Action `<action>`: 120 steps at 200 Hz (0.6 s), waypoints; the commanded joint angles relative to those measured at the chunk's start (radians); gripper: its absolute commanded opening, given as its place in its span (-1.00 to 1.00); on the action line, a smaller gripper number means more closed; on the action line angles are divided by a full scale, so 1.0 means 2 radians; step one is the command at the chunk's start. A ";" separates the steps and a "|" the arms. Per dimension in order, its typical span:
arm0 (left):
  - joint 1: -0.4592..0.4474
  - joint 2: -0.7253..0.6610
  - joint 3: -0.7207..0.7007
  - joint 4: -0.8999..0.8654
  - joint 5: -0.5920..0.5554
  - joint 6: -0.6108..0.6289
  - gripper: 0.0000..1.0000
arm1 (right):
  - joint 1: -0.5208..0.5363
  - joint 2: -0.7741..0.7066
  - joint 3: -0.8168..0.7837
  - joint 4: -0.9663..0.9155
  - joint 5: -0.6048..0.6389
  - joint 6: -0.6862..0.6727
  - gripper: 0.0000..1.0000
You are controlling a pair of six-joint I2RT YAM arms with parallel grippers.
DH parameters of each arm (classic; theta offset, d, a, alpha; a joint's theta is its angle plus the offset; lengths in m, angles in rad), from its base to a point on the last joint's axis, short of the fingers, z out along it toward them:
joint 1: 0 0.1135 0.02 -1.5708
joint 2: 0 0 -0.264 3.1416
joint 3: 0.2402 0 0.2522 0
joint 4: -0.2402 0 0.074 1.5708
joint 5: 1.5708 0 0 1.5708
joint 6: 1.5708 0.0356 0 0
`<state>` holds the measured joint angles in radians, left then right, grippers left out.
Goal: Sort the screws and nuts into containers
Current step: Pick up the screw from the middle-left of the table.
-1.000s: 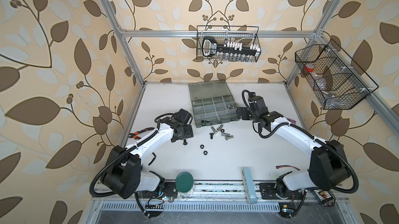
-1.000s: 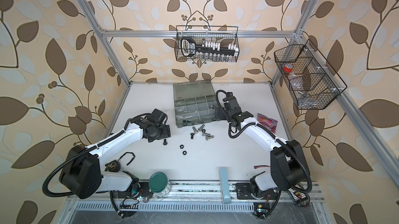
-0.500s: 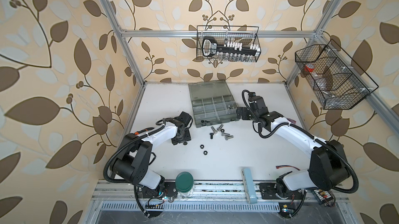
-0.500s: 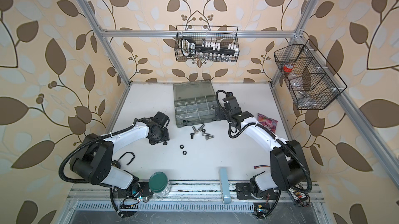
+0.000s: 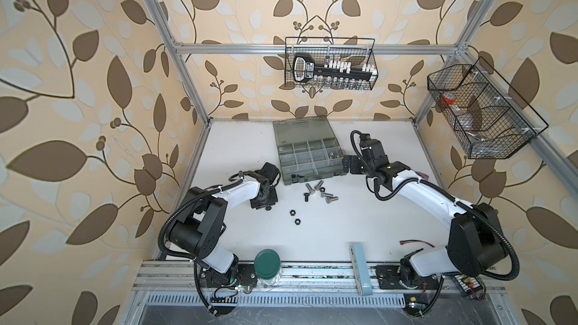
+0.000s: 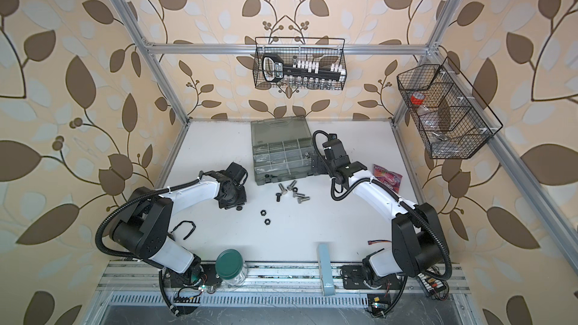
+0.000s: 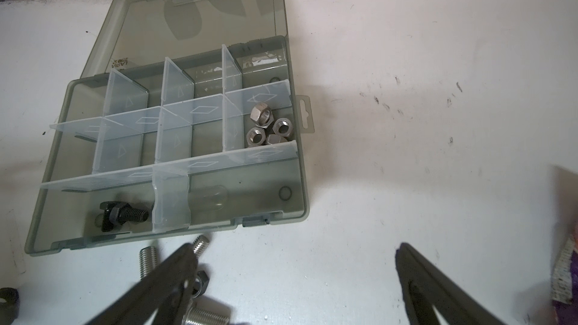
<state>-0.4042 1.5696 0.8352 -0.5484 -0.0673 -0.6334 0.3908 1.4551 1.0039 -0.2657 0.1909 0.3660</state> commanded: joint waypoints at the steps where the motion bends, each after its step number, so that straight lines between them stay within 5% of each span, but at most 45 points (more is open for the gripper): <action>1: 0.003 0.006 0.004 -0.002 0.004 -0.001 -0.32 | 0.002 -0.002 -0.004 0.000 0.005 -0.002 0.99; 120: 0.003 0.003 -0.003 -0.003 0.015 -0.007 -0.81 | 0.002 -0.003 -0.003 0.002 0.008 -0.002 0.99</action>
<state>-0.4042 1.5738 0.8356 -0.5407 -0.0513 -0.6353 0.3908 1.4551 1.0039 -0.2657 0.1913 0.3660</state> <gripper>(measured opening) 0.136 0.996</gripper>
